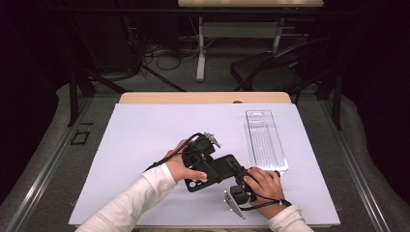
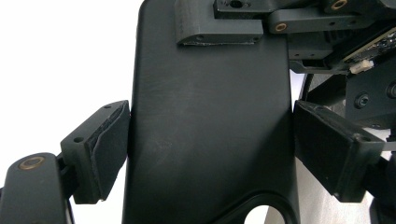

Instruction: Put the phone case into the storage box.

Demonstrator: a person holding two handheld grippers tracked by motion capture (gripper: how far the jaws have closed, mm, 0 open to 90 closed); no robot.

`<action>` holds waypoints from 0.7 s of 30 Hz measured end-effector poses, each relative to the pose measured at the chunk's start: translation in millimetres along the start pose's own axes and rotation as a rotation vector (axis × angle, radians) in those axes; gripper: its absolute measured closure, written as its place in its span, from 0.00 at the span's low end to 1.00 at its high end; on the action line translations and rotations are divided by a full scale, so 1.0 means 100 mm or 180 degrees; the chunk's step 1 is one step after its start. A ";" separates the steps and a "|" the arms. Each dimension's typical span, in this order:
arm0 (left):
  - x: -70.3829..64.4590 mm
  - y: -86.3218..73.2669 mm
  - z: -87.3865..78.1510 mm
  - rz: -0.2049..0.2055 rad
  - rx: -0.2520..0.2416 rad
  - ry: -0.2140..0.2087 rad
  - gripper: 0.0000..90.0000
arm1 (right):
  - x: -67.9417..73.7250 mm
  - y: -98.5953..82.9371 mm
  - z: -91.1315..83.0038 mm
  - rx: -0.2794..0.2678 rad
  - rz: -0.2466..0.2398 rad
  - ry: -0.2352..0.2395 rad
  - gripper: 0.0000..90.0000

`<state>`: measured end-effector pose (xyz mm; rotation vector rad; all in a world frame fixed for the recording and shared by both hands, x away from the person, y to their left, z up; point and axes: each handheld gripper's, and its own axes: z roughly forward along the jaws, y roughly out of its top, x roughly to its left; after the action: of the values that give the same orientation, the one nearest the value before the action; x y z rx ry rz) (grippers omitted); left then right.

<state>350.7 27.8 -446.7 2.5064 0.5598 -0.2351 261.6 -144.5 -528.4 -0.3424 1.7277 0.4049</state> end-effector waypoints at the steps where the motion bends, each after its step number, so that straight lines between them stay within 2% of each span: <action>1: 0.00 0.00 0.00 -0.0001 -0.0011 -0.0003 0.16 | 0.00 0.00 0.00 0.0006 0.0004 0.0003 0.96; 7: 0.00 -0.02 0.00 -0.0044 -0.0029 -0.0028 0.15 | 0.00 0.00 0.00 -0.0009 0.0035 0.0017 0.96; 17: 0.00 -0.05 -0.01 -0.0064 -0.0189 0.0004 0.14 | 0.00 -0.01 0.00 0.0016 0.0110 0.0023 0.96; 21: -0.01 -0.07 -0.02 -0.0057 -0.0221 0.0047 0.14 | 0.00 -0.01 0.01 0.0019 0.0096 0.0036 0.96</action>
<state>347.2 33.5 -448.4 2.4389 0.5865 -0.2006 262.6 -144.6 -528.8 -0.3152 1.7466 0.4204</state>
